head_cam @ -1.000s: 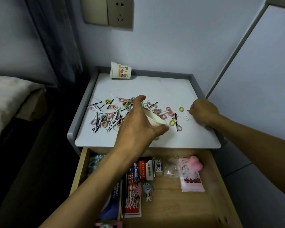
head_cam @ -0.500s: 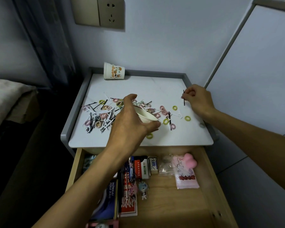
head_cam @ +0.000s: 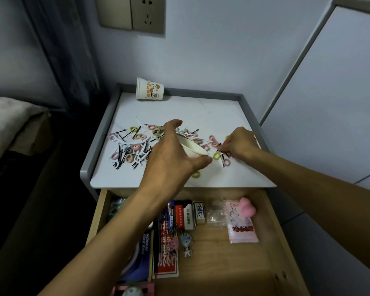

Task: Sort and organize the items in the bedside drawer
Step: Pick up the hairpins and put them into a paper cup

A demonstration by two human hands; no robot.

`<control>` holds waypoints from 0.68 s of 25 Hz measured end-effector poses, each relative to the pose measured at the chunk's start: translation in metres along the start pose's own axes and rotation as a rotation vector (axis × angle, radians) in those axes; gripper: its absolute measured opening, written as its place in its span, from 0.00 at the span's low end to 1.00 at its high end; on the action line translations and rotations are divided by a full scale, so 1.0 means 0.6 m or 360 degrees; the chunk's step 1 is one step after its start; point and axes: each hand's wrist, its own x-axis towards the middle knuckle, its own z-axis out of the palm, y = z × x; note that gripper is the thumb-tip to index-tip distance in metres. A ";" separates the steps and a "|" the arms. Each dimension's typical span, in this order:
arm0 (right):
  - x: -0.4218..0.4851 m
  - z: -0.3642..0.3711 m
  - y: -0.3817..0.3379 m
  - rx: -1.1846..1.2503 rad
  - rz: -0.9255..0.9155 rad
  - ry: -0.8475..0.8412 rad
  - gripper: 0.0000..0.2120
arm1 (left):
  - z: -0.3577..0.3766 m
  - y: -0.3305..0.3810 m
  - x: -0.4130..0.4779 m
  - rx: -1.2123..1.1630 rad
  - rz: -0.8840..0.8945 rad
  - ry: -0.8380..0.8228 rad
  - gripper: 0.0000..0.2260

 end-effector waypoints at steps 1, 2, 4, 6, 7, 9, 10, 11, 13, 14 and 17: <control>0.000 0.002 -0.003 -0.0044 0.0023 0.0010 0.18 | -0.002 0.000 0.000 -0.0003 0.0006 0.0000 0.42; -0.003 0.003 -0.005 -0.0113 0.0030 0.0019 0.18 | -0.005 0.000 0.000 -0.0005 0.0008 0.0002 0.42; -0.013 0.000 -0.012 -0.0239 0.0044 0.0010 0.21 | -0.008 0.001 -0.001 -0.0015 0.0016 0.0013 0.41; -0.018 -0.003 -0.017 -0.0322 0.0062 -0.0031 0.22 | -0.009 0.001 -0.003 -0.0026 0.0026 0.0016 0.40; -0.019 -0.004 -0.020 -0.0365 0.0075 -0.0045 0.21 | -0.009 0.000 -0.004 -0.0025 0.0031 0.0016 0.40; -0.021 -0.003 -0.025 -0.0441 0.0081 -0.0051 0.19 | -0.008 0.000 -0.005 -0.0009 0.0039 0.0021 0.40; -0.020 -0.001 -0.026 -0.0470 0.0066 -0.0058 0.17 | -0.009 -0.001 -0.005 -0.0004 0.0044 0.0020 0.39; -0.020 0.002 -0.027 -0.0485 0.0050 -0.0071 0.15 | -0.008 0.000 -0.005 -0.0009 0.0047 0.0016 0.39; -0.016 0.005 -0.024 -0.0438 0.0053 -0.0086 0.14 | -0.007 -0.001 -0.005 -0.0022 0.0047 0.0000 0.39; -0.013 0.004 -0.021 -0.0371 0.0069 -0.0083 0.14 | -0.006 -0.002 -0.005 -0.0024 0.0044 -0.0009 0.39; -0.008 -0.015 -0.011 -0.0105 0.0049 -0.0045 0.10 | -0.004 -0.002 -0.005 -0.0028 0.0030 -0.0028 0.39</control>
